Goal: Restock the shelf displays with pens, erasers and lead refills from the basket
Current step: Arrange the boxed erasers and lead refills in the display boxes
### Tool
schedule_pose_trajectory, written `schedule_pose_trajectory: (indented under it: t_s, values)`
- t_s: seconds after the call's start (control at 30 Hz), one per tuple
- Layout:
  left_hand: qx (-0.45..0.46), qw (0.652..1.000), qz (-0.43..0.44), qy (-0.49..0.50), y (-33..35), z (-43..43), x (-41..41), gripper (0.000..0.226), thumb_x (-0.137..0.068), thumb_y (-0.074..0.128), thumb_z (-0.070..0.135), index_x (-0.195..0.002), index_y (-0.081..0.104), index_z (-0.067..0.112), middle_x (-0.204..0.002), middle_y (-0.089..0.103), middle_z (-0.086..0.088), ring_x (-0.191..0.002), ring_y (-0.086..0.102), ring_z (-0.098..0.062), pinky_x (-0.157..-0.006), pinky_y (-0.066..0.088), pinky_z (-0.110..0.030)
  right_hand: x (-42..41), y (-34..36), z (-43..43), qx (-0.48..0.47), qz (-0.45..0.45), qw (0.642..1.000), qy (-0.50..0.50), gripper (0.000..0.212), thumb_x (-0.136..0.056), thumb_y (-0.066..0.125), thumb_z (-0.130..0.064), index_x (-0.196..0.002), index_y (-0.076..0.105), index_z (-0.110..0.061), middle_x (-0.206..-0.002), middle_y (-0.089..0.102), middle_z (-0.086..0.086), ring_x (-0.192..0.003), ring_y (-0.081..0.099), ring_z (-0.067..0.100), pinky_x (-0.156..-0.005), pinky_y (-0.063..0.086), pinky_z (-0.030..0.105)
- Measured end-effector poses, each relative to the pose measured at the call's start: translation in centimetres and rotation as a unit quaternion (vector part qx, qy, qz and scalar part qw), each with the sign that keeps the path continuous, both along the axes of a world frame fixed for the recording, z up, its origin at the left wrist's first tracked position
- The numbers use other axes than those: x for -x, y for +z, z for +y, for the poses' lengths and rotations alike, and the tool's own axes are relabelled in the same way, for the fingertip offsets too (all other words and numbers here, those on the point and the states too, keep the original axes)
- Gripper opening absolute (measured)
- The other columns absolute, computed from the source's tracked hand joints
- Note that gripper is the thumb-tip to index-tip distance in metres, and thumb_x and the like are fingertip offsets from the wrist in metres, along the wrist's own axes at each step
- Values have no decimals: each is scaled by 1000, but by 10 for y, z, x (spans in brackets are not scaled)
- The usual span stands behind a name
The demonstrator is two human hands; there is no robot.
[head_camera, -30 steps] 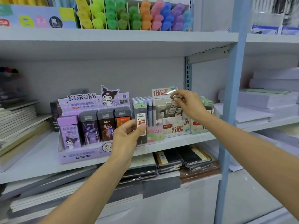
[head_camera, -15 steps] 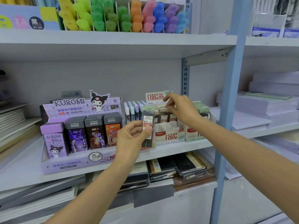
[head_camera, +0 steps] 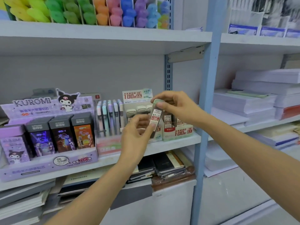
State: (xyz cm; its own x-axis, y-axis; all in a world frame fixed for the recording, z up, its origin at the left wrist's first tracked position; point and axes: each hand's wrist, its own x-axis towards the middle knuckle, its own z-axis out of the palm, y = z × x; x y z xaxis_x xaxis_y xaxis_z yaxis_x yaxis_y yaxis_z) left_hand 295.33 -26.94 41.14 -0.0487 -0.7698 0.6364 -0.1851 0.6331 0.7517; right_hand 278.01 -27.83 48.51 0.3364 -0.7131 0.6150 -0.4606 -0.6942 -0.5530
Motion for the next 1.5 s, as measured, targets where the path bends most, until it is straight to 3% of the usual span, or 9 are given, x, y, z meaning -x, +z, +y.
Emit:
schedule_pose_trajectory:
  t_s: [0.13,0.23,0.4,0.7,0.93,1.03,1.2,1.3,1.5]
  values:
    - [142,951,-251,110,-10,-6,10,39,-95,56,31,-133,52,25,-139,49,6,-131,36,-9,-112,26,-31,48,8,8,91,-59,989,-101,17,-98,52,-7,-106,64,-17,-99,68,0,-87,64,13,-70,53,28]
    - [169,902,-380,115,-19,-7,18,58,-95,54,32,-149,32,31,-158,25,3,-145,15,-16,-115,2,-32,75,6,12,126,-58,978,-156,17,-97,52,-4,-105,64,-12,-100,67,6,-88,64,23,-71,56,41]
    - [183,834,-494,163,-27,-15,29,71,-97,47,41,-154,6,36,-164,4,0,-149,7,-19,-121,-2,-44,90,-4,13,157,-4,965,-209,16,-97,52,-4,-105,65,-4,-98,67,3,-87,63,23,-75,55,44]
    - [182,823,-507,180,-27,-17,30,71,-96,48,39,-154,7,36,-163,3,1,-149,8,-19,-120,1,-48,88,0,4,159,4,963,-219,16,-98,49,-4,-107,63,-3,-102,65,6,-90,62,22,-75,52,28]
    - [181,825,-504,180,-29,-19,31,72,-95,48,40,-154,6,35,-163,2,1,-148,10,-21,-120,6,-48,82,-14,-9,61,113,970,-207,20,-100,46,-8,-112,62,-9,-106,66,5,-96,61,19,-85,52,34]
    - [187,826,-501,176,-29,-20,30,72,-95,49,40,-153,7,35,-163,3,1,-147,11,-21,-120,7,-46,78,-26,-14,54,136,960,-240,25,-100,47,-9,-117,65,-9,-112,57,6,-100,53,17,-88,46,27]
    - [199,834,-496,137,-25,-18,22,71,-95,49,39,-154,9,33,-164,1,3,-149,5,-16,-120,-7,-38,68,-48,-11,77,147,942,-292,44,-100,48,-12,-143,43,-5,-141,45,14,-130,41,26,-109,34,32]
    - [198,851,-469,130,-21,-6,4,64,-94,54,34,-152,25,30,-163,12,1,-149,7,-16,-120,-11,-36,54,-47,-3,130,116,935,-310,49,-100,49,-18,-147,38,-10,-150,38,11,-138,34,25,-115,29,39]
    - [243,866,-373,227,-22,34,-72,40,-82,69,18,-121,63,17,-140,51,-7,-135,40,-27,-115,22,-51,-46,-47,20,208,52,965,-151,35,-98,52,-16,-132,54,-12,-141,48,5,-133,41,19,-111,34,42]
